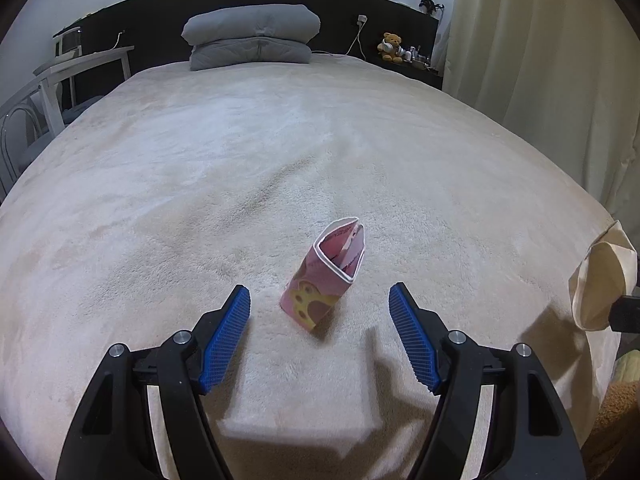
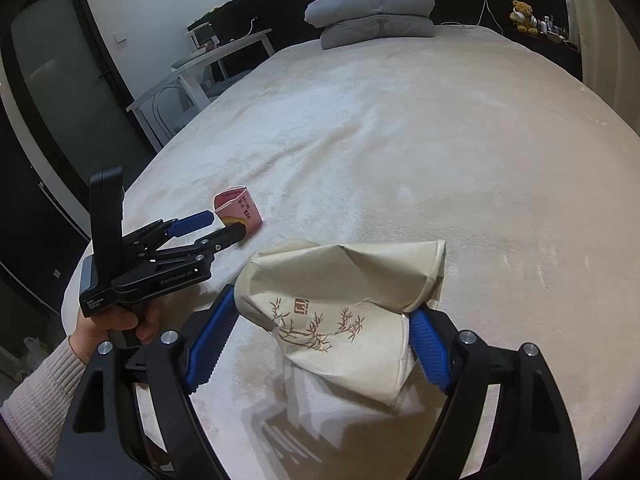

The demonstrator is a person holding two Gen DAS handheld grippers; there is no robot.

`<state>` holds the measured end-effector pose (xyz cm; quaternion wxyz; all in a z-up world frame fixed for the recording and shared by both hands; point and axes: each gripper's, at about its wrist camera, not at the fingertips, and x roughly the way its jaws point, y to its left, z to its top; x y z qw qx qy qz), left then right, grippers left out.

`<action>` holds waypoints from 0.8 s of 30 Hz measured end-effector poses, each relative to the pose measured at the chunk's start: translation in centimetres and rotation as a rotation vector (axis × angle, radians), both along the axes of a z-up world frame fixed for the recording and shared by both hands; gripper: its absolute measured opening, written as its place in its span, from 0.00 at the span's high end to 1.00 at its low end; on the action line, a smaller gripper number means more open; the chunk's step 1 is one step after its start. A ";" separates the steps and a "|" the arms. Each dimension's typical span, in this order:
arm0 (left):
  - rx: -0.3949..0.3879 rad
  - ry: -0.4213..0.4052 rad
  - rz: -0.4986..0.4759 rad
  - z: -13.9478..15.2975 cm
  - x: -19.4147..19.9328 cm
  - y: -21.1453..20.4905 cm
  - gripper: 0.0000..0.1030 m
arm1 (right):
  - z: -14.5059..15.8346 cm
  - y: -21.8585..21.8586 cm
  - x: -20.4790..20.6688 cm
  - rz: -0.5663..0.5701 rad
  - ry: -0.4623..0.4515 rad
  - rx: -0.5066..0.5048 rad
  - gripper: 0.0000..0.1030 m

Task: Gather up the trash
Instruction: 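Grasp the beige paper bag with the right tool while the left tool grasps the pink cup, then carry the paper bag and pink cup down over the clear bin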

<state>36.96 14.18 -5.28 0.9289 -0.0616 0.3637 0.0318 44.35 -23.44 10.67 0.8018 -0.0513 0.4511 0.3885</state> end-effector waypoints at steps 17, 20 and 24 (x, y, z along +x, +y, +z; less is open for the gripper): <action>0.017 -0.024 0.055 0.7 0.2 0.1 0.74 | -0.7 0.0 0.5 -0.014 -0.021 -0.019 0.22; -0.003 -0.039 0.058 1.1 -0.7 0.1 0.74 | -0.9 -0.2 0.5 -0.021 -0.016 -0.021 0.22; -0.020 -0.062 0.066 2.0 -2.1 -0.1 0.74 | -0.9 -0.2 0.4 -0.018 -0.023 -0.027 0.22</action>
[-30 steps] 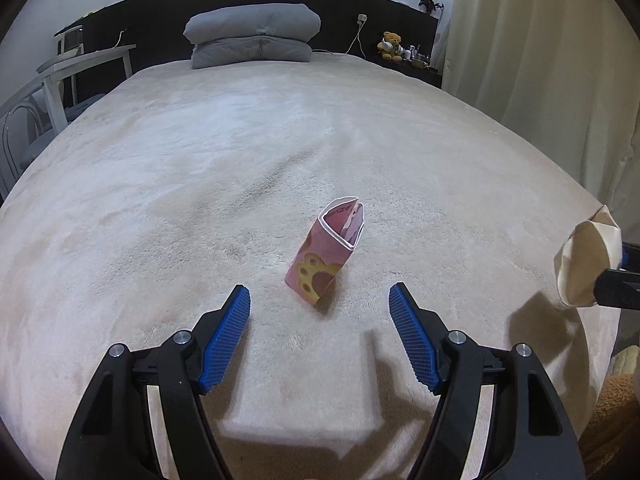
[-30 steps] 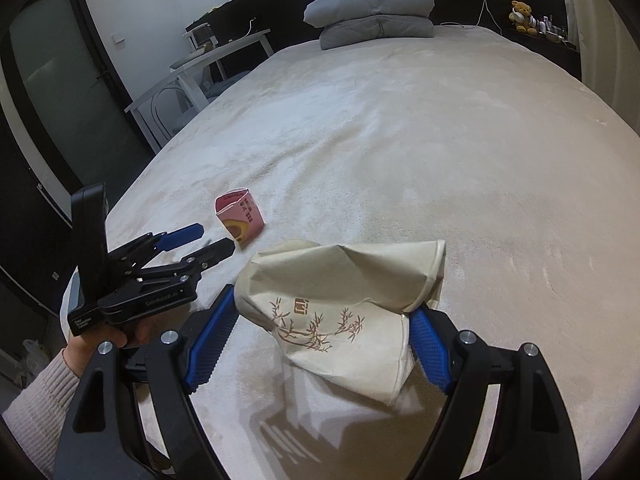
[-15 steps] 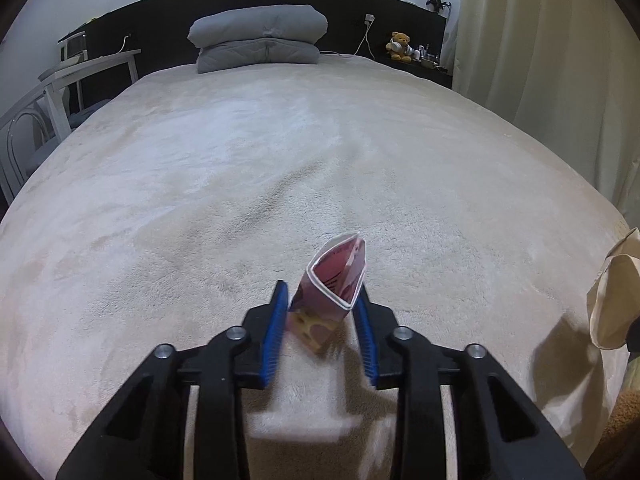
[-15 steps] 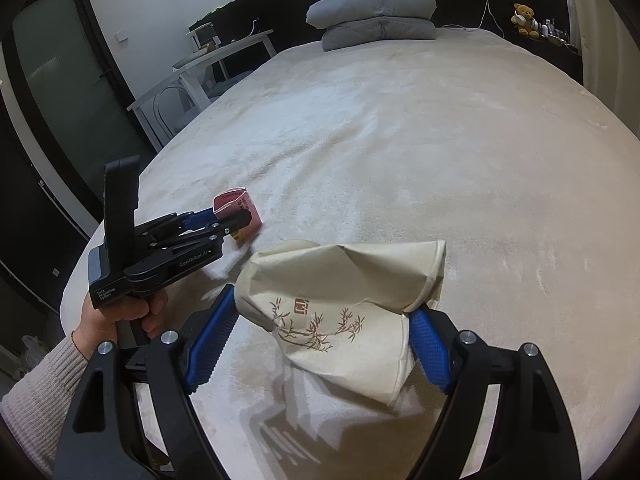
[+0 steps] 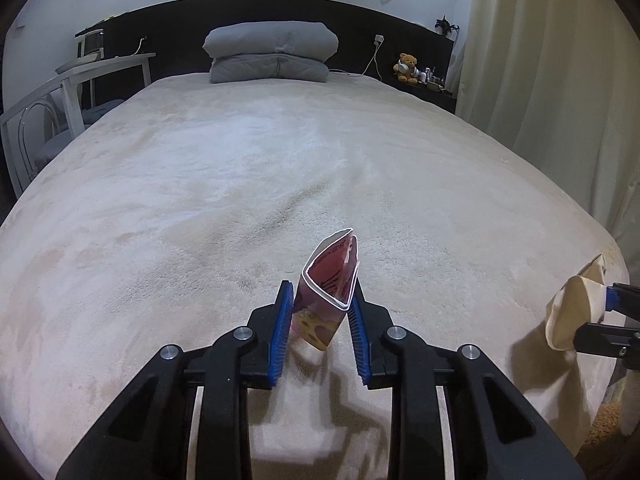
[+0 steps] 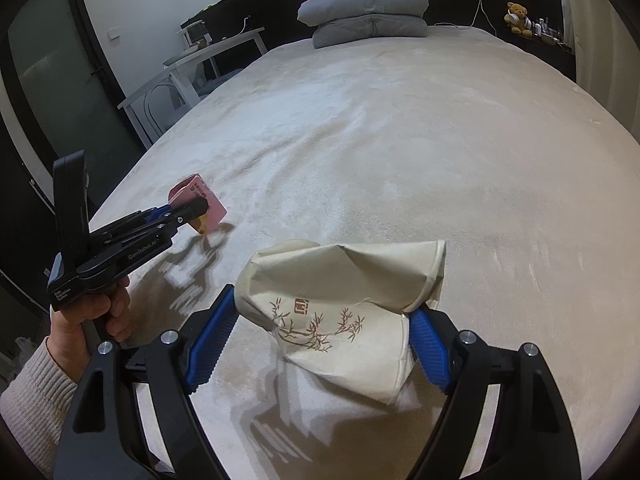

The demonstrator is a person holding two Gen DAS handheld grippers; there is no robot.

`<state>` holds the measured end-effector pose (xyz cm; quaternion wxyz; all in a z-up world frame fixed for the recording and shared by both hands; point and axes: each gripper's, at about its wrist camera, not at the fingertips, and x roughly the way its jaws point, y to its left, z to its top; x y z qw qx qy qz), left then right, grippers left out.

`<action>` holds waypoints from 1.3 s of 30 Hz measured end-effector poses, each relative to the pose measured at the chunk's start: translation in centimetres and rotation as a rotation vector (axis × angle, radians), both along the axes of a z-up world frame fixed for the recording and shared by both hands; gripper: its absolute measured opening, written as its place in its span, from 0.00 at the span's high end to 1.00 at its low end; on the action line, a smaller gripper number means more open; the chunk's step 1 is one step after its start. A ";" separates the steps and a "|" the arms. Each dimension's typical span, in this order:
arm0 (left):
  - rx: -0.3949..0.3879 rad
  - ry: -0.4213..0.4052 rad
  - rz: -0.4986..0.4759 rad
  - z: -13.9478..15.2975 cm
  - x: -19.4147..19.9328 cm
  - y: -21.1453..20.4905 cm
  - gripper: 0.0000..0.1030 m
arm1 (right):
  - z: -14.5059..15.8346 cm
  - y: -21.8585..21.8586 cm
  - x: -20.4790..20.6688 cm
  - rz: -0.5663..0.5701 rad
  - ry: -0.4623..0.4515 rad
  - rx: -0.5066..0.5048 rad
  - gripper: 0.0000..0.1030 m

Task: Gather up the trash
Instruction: 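Carry the paper bag and pink cup down over the clear bin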

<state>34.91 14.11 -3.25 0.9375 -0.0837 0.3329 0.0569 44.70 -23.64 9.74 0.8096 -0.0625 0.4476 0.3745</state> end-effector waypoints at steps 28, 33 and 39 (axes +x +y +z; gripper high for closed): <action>-0.016 -0.123 -0.035 4.5 -12.4 -6.1 0.75 | 1.5 -3.3 -4.4 -0.058 -0.063 0.050 0.22; -0.020 -0.131 -0.026 4.6 -14.8 -6.6 0.75 | 1.3 -4.0 -5.8 -0.065 -0.054 0.048 0.22; -0.026 -0.143 -0.020 4.6 -17.5 -7.4 0.75 | 1.3 -5.1 -8.8 -0.069 -0.059 0.062 0.22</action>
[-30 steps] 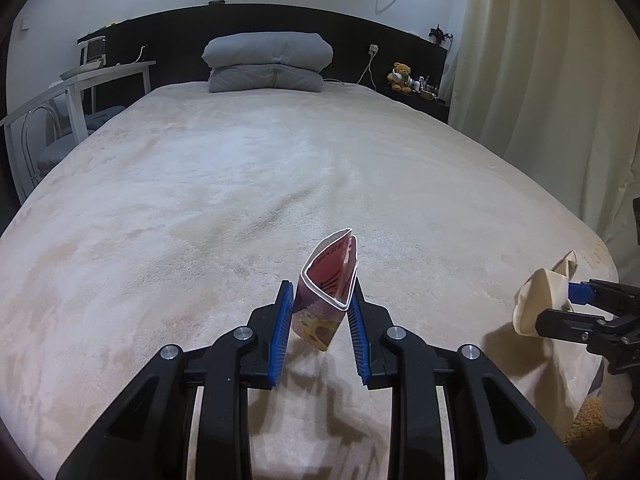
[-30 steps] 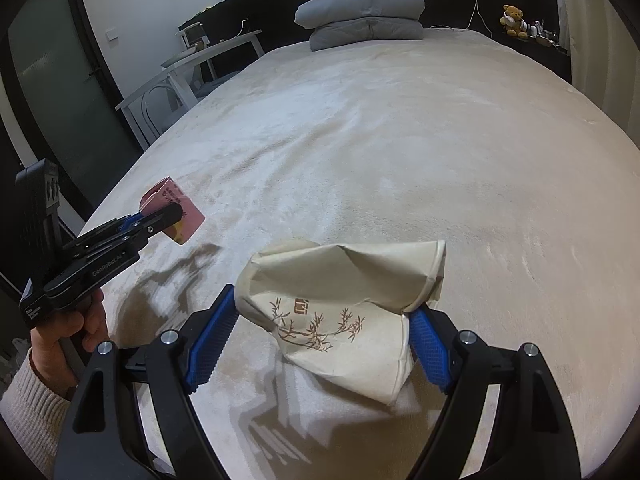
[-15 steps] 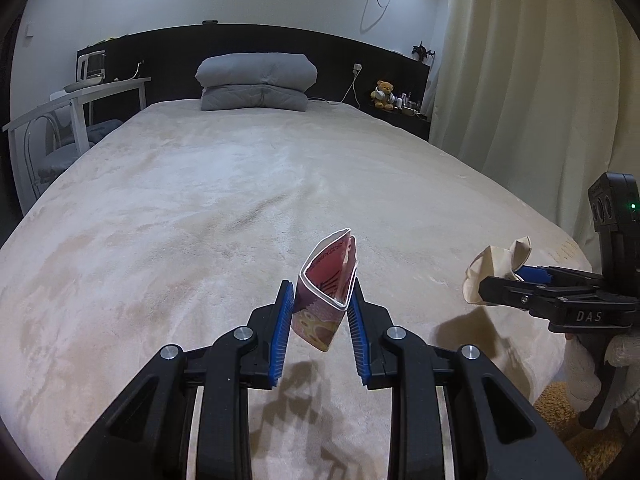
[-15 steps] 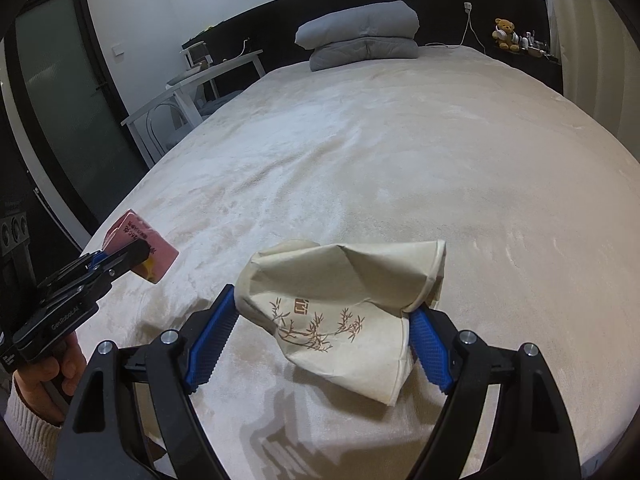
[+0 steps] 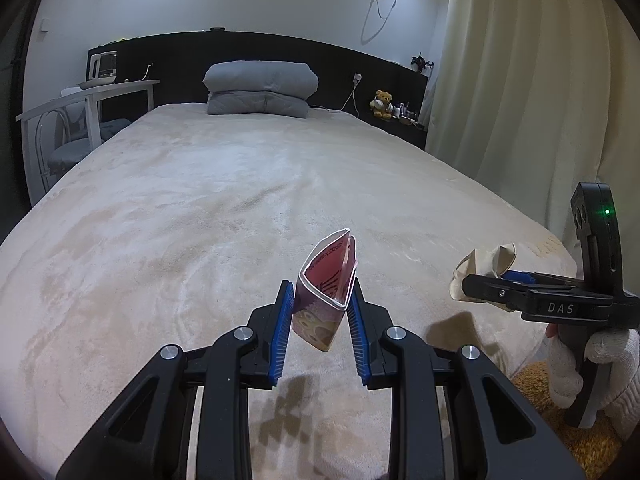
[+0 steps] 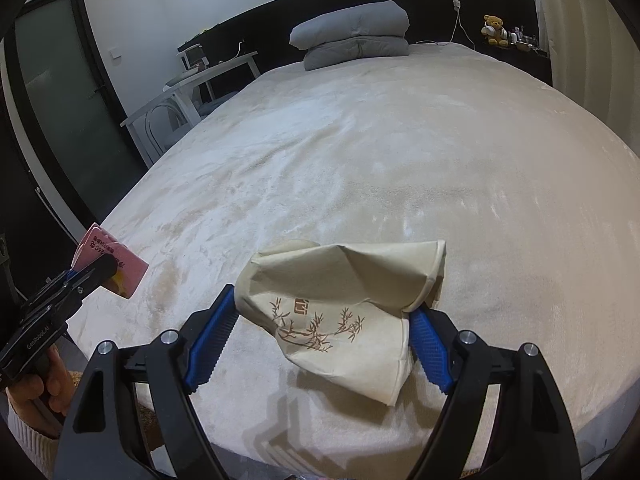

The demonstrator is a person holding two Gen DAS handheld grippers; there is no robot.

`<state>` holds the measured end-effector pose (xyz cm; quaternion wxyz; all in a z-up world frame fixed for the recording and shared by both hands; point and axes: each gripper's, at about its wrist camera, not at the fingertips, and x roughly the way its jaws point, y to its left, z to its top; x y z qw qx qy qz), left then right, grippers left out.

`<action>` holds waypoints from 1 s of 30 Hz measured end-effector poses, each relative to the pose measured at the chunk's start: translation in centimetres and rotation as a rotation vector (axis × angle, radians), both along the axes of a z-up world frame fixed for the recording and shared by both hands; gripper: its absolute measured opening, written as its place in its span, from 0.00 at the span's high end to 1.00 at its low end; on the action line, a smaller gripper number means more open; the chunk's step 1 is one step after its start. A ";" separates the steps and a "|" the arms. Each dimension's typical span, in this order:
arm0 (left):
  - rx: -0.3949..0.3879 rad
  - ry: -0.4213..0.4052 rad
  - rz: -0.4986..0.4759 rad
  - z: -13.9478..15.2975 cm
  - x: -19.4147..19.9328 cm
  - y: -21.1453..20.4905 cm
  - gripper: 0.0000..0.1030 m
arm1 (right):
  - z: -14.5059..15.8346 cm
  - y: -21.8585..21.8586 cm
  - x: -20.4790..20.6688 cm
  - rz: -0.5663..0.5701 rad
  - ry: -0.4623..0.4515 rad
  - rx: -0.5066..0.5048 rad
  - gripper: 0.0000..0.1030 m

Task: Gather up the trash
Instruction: 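Carry the paper bag and pink cup down over the clear bin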

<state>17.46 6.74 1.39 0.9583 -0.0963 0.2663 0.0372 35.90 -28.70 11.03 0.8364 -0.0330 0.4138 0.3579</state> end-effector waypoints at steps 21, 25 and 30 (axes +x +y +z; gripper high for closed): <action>-0.001 0.007 -0.001 -1.2 -7.8 -4.2 0.75 | 0.1 -4.2 -9.1 0.050 0.005 0.045 0.22; -0.002 0.033 0.016 -1.9 -9.0 -4.9 0.75 | -0.2 -4.9 -10.6 0.060 0.025 0.053 0.22; -0.011 0.048 0.005 -2.4 -10.2 -6.2 0.75 | -0.4 -5.4 -11.9 0.084 0.040 0.059 0.22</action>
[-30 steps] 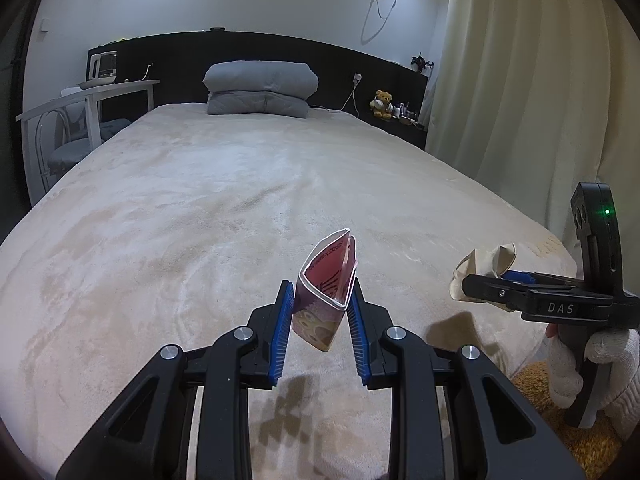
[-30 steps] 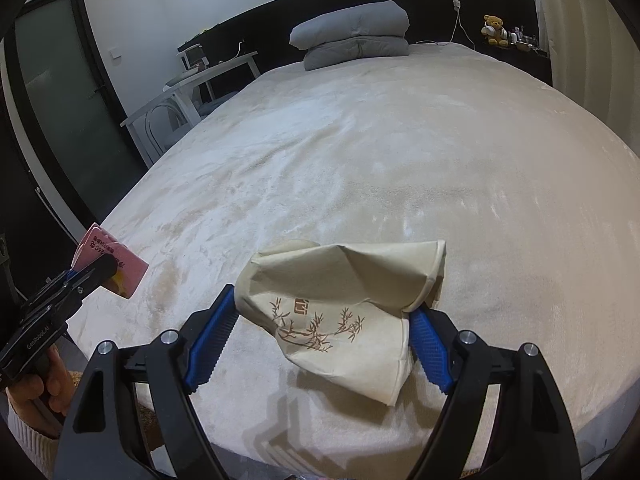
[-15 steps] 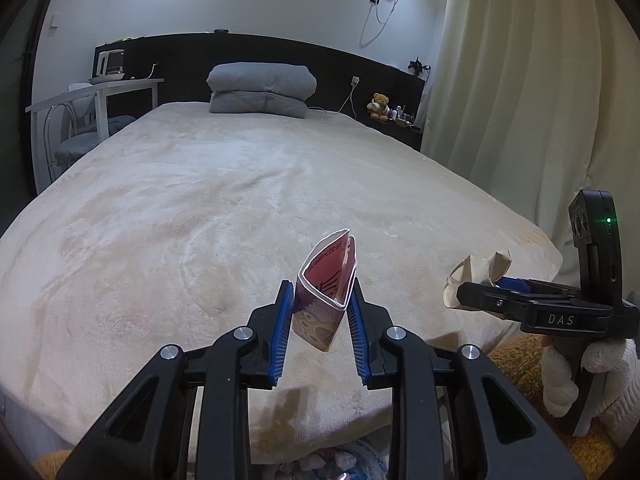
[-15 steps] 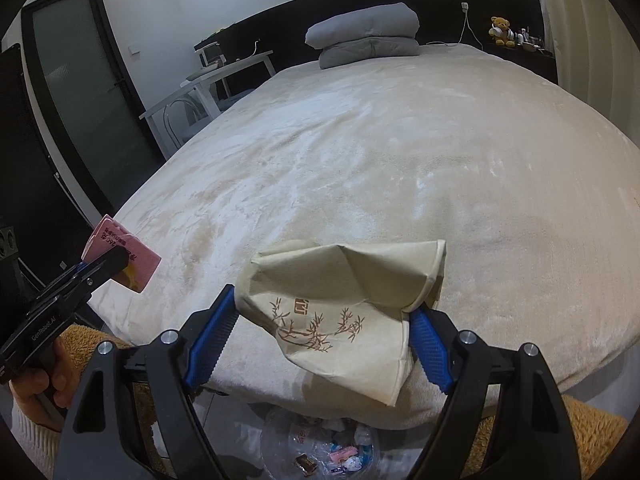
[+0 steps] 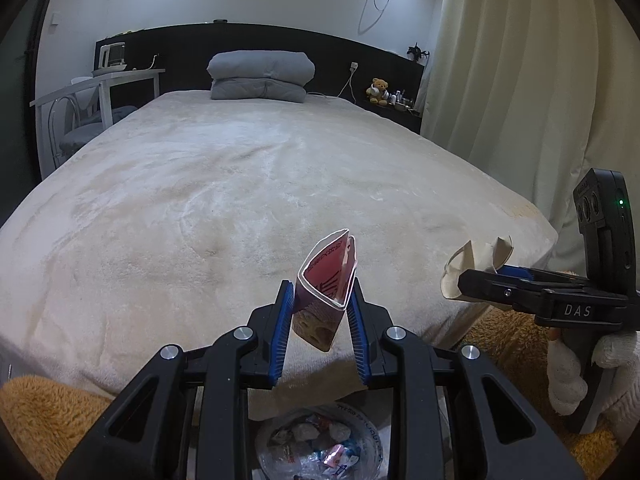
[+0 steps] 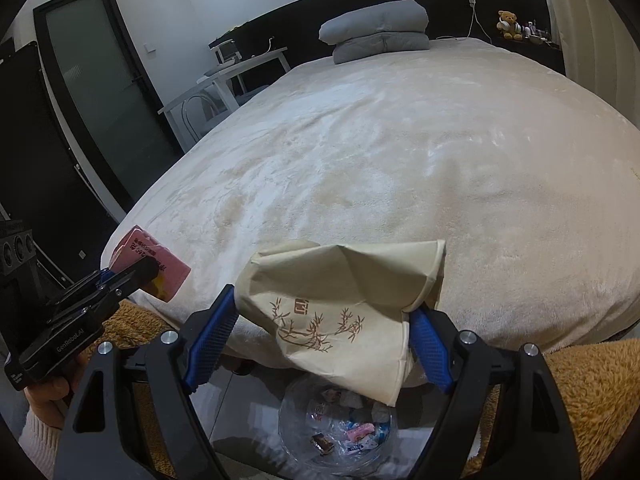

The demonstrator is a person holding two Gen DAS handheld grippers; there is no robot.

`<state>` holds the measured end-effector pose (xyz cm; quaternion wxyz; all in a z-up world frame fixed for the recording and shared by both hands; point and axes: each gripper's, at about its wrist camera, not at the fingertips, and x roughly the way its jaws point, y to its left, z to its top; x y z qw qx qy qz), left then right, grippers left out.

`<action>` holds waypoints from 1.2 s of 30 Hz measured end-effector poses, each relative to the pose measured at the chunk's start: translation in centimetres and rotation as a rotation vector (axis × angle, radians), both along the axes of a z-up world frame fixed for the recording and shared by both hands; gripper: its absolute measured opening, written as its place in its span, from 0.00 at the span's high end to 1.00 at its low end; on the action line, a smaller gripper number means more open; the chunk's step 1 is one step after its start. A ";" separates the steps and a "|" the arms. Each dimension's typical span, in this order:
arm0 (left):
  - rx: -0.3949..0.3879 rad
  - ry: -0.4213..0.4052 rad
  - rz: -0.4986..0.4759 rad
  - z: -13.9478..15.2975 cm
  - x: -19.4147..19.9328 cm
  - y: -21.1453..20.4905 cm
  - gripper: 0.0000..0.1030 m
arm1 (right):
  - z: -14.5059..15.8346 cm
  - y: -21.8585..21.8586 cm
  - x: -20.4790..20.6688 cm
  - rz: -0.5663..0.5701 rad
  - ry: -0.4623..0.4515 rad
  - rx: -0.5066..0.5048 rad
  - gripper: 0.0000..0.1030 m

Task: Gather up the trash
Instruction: 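Carry the paper bag and pink cup down over the clear bin, then open both tools to drop the paper bag and pink cup into the bin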

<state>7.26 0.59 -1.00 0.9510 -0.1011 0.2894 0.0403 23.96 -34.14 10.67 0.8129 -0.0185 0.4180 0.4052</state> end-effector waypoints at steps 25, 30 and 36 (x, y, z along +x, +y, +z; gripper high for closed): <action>-0.157 0.339 -0.026 -7.6 0.1 -1.9 0.74 | -5.4 -0.8 -0.9 -0.011 0.338 -0.036 0.22; -0.204 0.404 -0.021 -9.1 0.7 -1.7 0.74 | -7.3 -0.6 -0.1 -0.035 0.443 -0.057 0.22; -0.240 0.485 -0.015 -11.1 0.9 -1.5 0.74 | -9.7 0.5 0.1 -0.040 0.538 -0.115 0.22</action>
